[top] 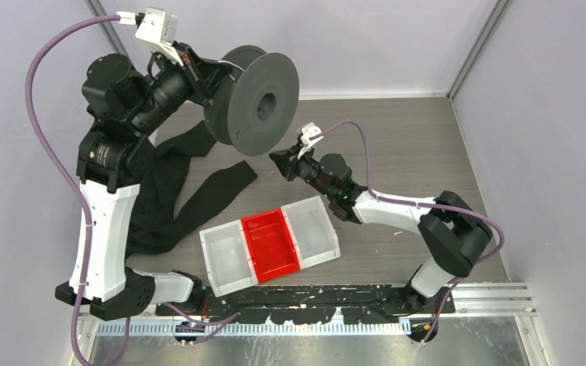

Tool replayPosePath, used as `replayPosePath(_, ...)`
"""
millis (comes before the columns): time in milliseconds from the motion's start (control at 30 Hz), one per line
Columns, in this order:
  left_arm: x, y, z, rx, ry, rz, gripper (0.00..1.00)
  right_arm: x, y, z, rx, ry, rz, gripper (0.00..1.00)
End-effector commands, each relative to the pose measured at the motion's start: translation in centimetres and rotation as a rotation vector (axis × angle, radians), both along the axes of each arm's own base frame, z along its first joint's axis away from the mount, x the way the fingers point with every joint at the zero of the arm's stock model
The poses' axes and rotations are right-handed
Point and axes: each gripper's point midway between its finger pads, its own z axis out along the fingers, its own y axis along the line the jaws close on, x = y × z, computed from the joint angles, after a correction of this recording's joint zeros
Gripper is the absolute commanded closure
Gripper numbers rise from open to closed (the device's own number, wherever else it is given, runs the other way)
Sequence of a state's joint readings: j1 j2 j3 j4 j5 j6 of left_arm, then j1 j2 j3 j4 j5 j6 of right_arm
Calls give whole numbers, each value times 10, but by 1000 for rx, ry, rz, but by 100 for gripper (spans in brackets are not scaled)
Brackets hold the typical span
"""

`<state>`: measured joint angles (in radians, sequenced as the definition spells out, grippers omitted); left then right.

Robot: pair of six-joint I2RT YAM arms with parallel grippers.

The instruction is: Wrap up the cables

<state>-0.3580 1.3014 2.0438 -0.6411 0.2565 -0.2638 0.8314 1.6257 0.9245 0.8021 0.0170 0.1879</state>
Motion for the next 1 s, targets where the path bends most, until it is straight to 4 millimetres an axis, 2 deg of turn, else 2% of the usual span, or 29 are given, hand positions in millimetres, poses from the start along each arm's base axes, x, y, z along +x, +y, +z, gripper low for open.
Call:
replayPosePath(0, -13, 5, 43, -74, -120, 2, 100, -19, -16, 31, 45, -59, 8, 68)
replayPosePath(33, -14, 5, 44, -74, -121, -2, 100, -21, -18, 31, 33, -66, 8, 55)
replayPosePath(100, -16, 4, 46, -77, -124, -11, 100, -23, -23, 28, -5, -88, 2, 37)
replayPosePath(200, -19, 3, 48, -82, -126, -21, 100, -23, -30, 30, -68, -148, -10, 26)
replayPosePath(400, -22, 5, 51, -88, -129, -20, 100, -22, -35, 46, -82, -289, -35, 21)
replayPosePath(600, -22, 4, 54, -102, -125, -25, 100, -19, -15, 61, -21, -371, 10, 14)
replayPosePath(800, -22, 1, 55, -110, -123, -36, 100, -1, -1, 67, 21, -397, -33, 14)
replayPosePath(967, -24, 2, 56, -111, -121, -39, 100, 13, 4, 81, 86, -411, -90, 15)
